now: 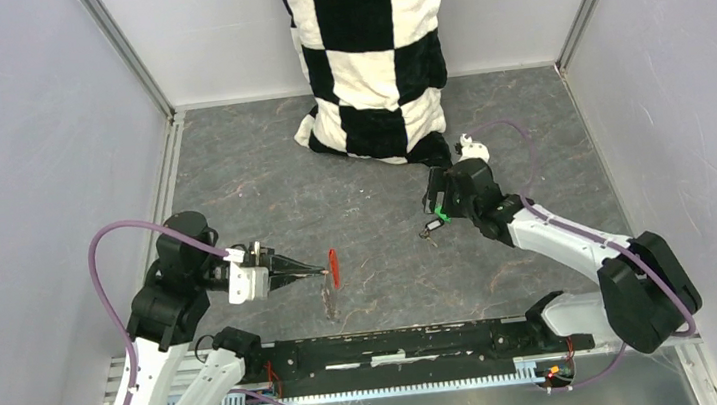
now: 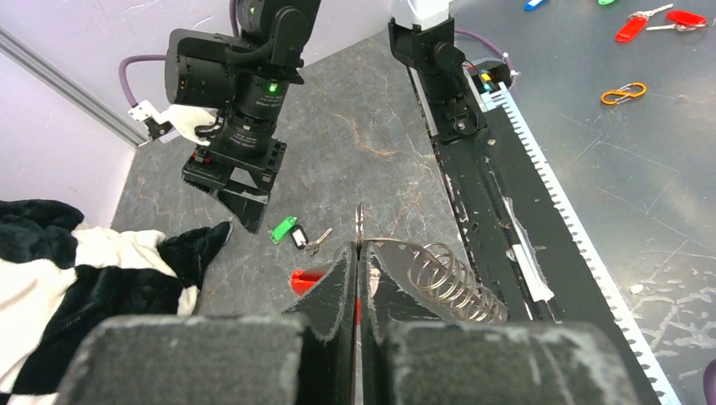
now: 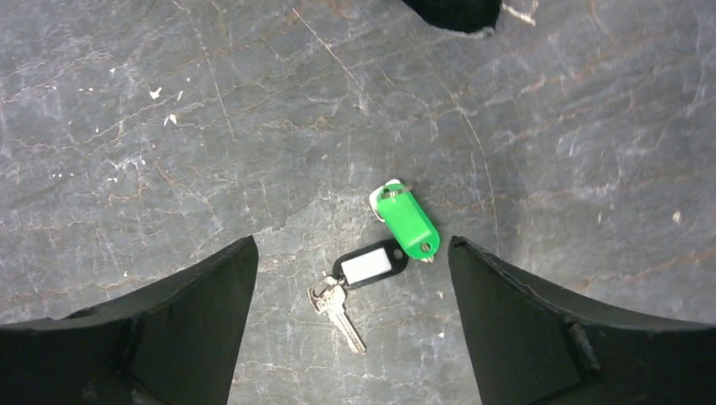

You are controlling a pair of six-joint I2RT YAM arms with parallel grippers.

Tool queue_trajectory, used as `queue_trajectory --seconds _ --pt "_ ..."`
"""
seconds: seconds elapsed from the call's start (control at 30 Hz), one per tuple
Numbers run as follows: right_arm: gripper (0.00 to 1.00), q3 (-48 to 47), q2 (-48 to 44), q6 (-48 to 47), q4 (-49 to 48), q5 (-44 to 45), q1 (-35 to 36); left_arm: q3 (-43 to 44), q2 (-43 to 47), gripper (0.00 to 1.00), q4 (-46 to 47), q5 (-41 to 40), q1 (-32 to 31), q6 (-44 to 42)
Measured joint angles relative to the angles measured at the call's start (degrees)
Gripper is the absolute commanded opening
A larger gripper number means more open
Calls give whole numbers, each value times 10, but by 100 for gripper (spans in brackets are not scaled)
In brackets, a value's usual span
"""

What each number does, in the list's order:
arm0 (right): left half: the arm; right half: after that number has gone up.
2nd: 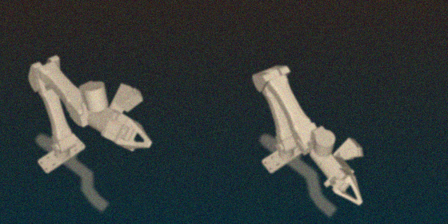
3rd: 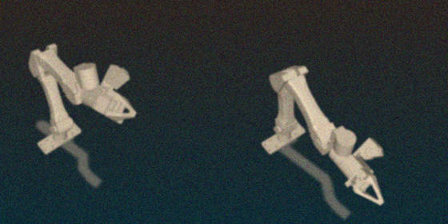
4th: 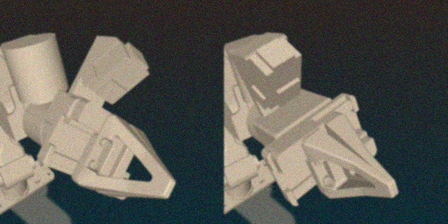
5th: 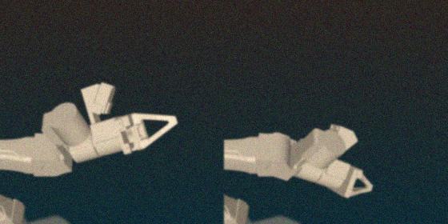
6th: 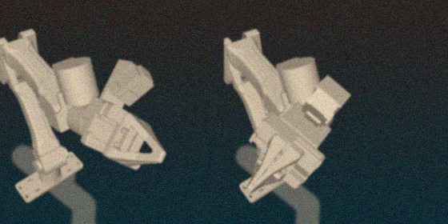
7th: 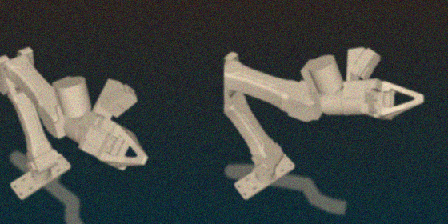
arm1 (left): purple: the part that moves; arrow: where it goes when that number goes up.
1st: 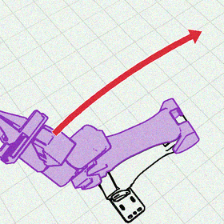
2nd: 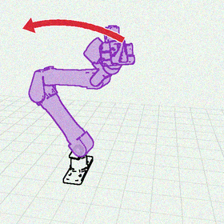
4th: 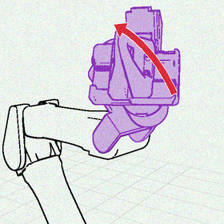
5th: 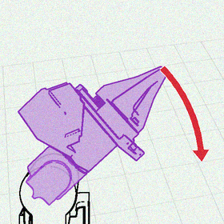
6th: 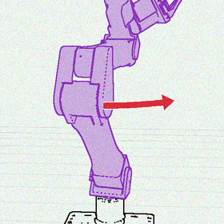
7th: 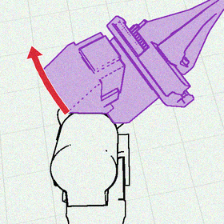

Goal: Put the keys on the keyring

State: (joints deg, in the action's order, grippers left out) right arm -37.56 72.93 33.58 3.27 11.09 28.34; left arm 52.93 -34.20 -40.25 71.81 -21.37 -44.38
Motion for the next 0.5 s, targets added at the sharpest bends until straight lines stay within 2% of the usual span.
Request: queue_trajectory --seconds 0.3,0.5 --pt "63 -13 65 80 26 65 25 6 7 2 1 0 0 21" --pt "58 -45 104 104 42 93 48 6 12 2 23 3 0 57"
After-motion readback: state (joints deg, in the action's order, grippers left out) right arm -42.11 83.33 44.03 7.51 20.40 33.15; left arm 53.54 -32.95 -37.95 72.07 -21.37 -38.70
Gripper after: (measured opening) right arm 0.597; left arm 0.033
